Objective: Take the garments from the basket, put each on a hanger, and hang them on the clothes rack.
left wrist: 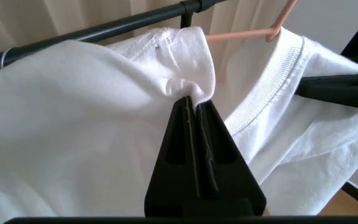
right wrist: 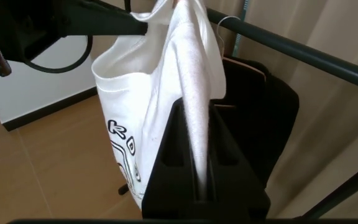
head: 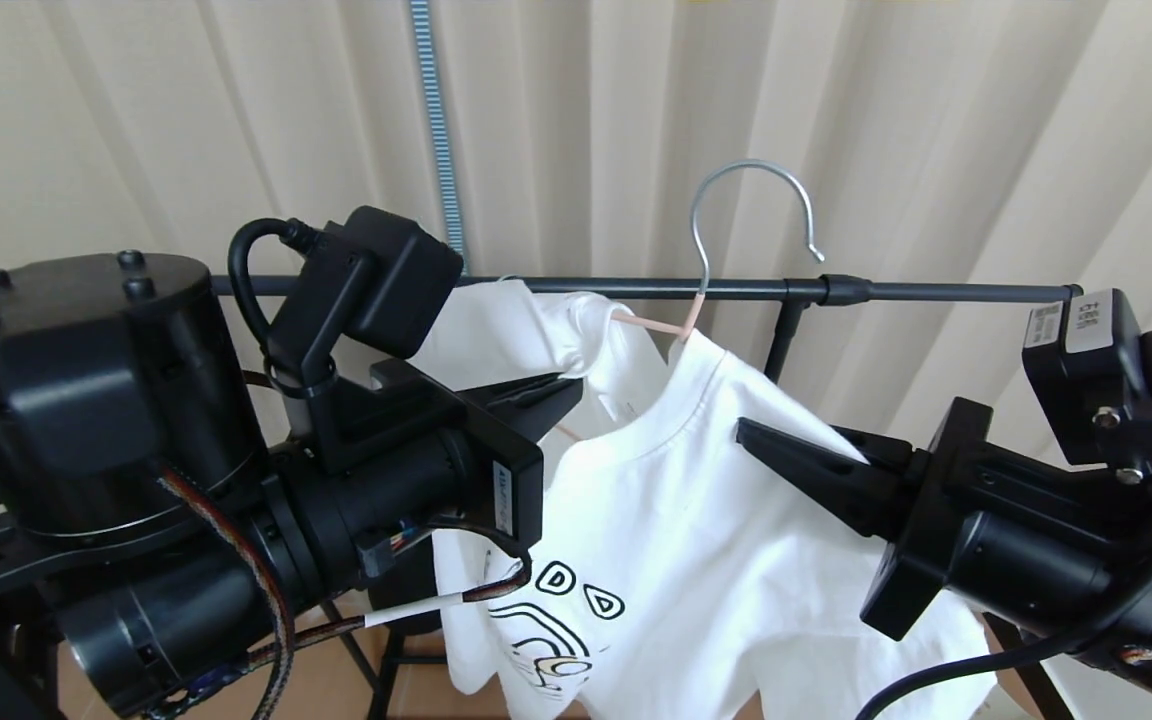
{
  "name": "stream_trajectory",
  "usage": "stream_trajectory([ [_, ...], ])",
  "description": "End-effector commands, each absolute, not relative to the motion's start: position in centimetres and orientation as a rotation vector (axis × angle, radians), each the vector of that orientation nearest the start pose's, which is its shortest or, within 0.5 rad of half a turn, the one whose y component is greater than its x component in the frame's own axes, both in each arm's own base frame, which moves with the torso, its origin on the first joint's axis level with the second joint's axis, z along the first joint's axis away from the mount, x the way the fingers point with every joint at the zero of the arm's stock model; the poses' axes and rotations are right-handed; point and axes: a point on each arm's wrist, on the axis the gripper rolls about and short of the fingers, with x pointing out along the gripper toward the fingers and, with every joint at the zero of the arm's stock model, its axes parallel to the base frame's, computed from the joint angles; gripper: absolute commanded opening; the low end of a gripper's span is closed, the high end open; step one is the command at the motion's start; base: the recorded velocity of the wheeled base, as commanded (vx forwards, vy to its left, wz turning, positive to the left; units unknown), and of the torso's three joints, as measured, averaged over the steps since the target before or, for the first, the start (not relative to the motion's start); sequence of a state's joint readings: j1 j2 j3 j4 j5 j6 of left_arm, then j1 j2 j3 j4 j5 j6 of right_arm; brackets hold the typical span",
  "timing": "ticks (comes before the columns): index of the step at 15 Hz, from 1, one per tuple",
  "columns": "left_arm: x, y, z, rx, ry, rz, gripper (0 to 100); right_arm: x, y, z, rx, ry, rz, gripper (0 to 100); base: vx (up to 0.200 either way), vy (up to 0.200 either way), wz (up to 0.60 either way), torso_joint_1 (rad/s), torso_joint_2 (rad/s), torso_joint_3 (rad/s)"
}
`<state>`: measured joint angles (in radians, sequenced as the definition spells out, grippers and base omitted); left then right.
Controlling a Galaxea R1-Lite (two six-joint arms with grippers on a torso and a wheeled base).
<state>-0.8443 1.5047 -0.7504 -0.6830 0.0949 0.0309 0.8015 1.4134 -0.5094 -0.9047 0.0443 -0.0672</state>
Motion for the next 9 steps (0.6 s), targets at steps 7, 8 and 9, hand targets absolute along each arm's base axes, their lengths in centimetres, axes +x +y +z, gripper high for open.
stream_trajectory([
  [7,17.4,-19.3,22.2,0.068,0.071,-0.746,100,14.7,16.2,20.9,-0.054,-0.043,0.874,0,0.000,0.000,0.00,0.000,0.00,0.000],
  [8,17.0,-18.8,22.6,0.061,0.055,-0.748,100,14.7,16.2,20.9,-0.052,-0.044,0.875,0,0.000,0.000,0.00,0.000,0.00,0.000],
  [9,16.3,-18.0,23.2,0.050,0.029,-0.749,100,14.8,16.2,20.8,-0.041,-0.035,0.874,0,0.000,0.000,0.00,0.000,0.00,0.000],
])
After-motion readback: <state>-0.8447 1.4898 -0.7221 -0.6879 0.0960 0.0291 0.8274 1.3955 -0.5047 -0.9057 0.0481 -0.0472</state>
